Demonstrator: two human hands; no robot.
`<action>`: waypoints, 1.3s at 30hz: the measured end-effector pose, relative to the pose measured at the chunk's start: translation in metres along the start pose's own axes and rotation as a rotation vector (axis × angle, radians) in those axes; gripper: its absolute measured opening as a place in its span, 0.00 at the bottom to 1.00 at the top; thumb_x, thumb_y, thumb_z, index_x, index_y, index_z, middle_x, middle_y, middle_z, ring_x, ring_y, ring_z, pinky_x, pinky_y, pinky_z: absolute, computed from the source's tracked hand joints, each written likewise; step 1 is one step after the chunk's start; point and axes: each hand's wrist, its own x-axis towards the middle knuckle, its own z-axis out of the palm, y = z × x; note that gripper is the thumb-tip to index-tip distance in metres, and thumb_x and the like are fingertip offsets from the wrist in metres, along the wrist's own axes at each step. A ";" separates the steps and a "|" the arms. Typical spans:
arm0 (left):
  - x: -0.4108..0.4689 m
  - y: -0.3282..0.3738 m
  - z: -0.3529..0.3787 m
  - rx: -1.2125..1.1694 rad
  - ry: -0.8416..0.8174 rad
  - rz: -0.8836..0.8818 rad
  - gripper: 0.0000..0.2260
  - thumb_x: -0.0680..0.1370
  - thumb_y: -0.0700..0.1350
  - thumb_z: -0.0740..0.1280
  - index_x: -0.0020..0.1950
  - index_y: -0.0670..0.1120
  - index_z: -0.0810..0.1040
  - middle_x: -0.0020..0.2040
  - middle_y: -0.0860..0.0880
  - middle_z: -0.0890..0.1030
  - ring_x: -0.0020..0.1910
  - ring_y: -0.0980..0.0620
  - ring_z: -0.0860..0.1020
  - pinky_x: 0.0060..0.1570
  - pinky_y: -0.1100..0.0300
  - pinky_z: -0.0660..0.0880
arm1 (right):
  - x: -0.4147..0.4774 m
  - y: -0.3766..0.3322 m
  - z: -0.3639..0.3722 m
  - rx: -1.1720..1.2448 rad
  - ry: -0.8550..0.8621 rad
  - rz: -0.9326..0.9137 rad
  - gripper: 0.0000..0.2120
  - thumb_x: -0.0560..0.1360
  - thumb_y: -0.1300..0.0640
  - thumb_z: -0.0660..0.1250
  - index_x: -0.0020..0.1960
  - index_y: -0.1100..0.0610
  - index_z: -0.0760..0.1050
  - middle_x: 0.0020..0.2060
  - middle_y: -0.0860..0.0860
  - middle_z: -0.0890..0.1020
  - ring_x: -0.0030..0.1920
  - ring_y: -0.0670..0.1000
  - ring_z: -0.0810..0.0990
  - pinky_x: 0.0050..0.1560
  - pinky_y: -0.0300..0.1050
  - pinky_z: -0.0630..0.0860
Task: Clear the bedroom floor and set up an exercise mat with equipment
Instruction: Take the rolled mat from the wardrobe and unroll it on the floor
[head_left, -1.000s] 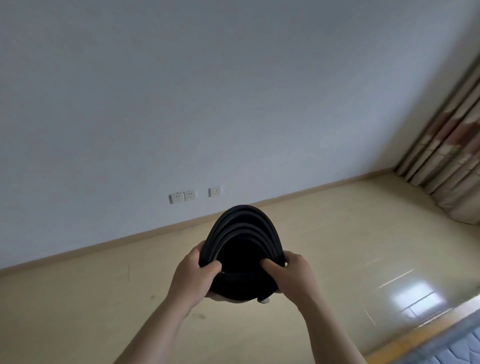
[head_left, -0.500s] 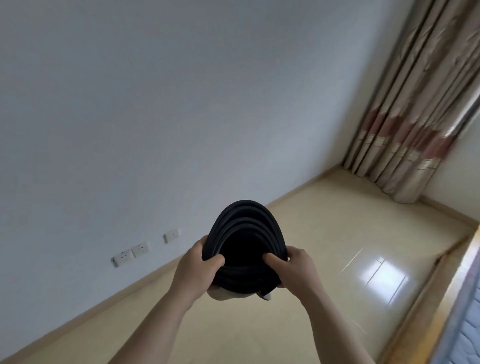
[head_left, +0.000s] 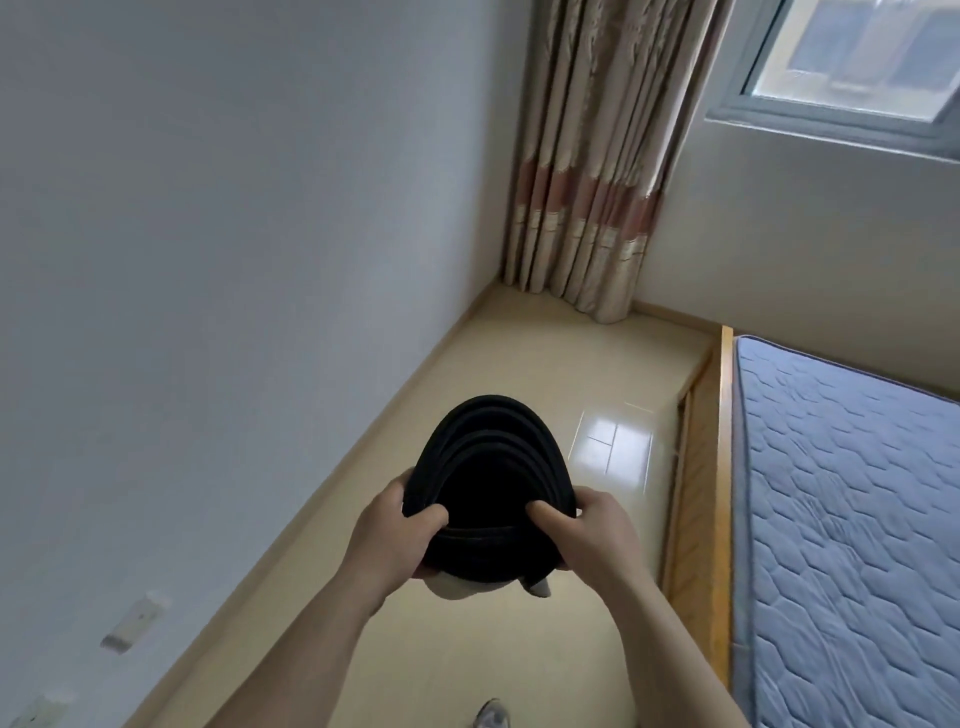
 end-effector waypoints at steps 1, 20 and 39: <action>0.013 0.007 0.010 -0.007 -0.010 -0.009 0.12 0.73 0.42 0.66 0.47 0.60 0.74 0.47 0.51 0.81 0.46 0.47 0.81 0.39 0.49 0.82 | 0.015 0.002 -0.007 -0.002 0.012 0.005 0.11 0.66 0.45 0.68 0.38 0.52 0.78 0.32 0.51 0.82 0.36 0.54 0.83 0.38 0.53 0.82; 0.295 0.117 0.160 0.048 -0.245 -0.063 0.10 0.73 0.40 0.66 0.49 0.54 0.75 0.48 0.46 0.80 0.46 0.44 0.81 0.36 0.49 0.82 | 0.290 0.019 -0.108 0.000 0.148 0.156 0.13 0.68 0.43 0.68 0.46 0.50 0.79 0.38 0.46 0.83 0.39 0.49 0.83 0.39 0.53 0.83; 0.576 0.216 0.272 0.157 -0.375 -0.171 0.06 0.74 0.41 0.68 0.48 0.50 0.76 0.46 0.46 0.81 0.44 0.44 0.82 0.38 0.51 0.82 | 0.567 0.001 -0.173 -0.034 0.152 0.335 0.11 0.72 0.46 0.68 0.48 0.53 0.78 0.38 0.47 0.80 0.37 0.45 0.79 0.27 0.31 0.68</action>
